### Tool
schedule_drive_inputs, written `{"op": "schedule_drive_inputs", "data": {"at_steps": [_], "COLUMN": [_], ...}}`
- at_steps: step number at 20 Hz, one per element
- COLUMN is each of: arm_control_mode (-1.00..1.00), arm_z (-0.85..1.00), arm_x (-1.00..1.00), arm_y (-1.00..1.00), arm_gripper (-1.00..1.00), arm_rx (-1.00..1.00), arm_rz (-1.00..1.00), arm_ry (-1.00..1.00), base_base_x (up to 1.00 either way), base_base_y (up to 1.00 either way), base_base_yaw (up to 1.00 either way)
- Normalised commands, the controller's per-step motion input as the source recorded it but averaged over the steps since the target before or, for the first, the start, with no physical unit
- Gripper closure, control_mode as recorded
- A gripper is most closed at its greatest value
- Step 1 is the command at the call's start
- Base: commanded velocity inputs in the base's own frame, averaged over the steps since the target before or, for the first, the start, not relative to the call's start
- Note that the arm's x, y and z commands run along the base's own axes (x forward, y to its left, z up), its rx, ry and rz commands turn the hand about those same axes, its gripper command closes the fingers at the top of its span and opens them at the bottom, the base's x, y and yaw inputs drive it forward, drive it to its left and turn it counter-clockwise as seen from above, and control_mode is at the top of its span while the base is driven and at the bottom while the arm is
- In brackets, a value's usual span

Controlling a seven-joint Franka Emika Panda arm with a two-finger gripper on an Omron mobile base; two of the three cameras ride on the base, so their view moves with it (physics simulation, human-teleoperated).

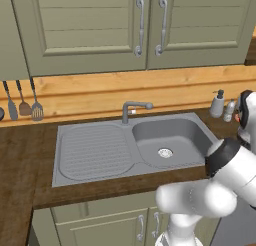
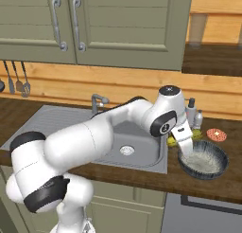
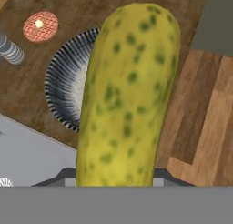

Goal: Pick the cucumber from the sink and place it in the bowl. Then pick the bowl and place it in the microwave. Then close the microwave door and press the start button.

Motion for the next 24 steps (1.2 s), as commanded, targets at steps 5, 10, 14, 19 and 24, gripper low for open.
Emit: {"op": "schedule_drive_inputs", "data": {"at_steps": [5, 10, 14, 19, 24], "arm_control_mode": [-1.0, -1.0, -1.0, -1.0, -1.0], "arm_z": [-0.2, -0.52, -0.57, -0.59, -0.4], "arm_x": [0.0, 0.22, 0.36, 0.29, 0.23], "arm_y": [-0.5, -0.2, -0.1, -0.23, -0.51], "arm_gripper": [1.0, 1.0, 1.0, 1.0, 1.0], "arm_rx": [0.19, 0.07, 0.0, 0.02, 0.1], "arm_rz": [-0.05, 0.0, 0.0, 0.0, 0.0], "arm_ry": [0.0, 0.0, 0.05, 0.02, 0.09], "base_base_x": [0.0, 0.0, 0.0, 0.0, 0.0], "base_base_y": [0.0, 0.0, 0.0, 0.0, 0.0], "base_base_yaw": [0.0, 0.0, 0.0, 0.0, 0.0]}}
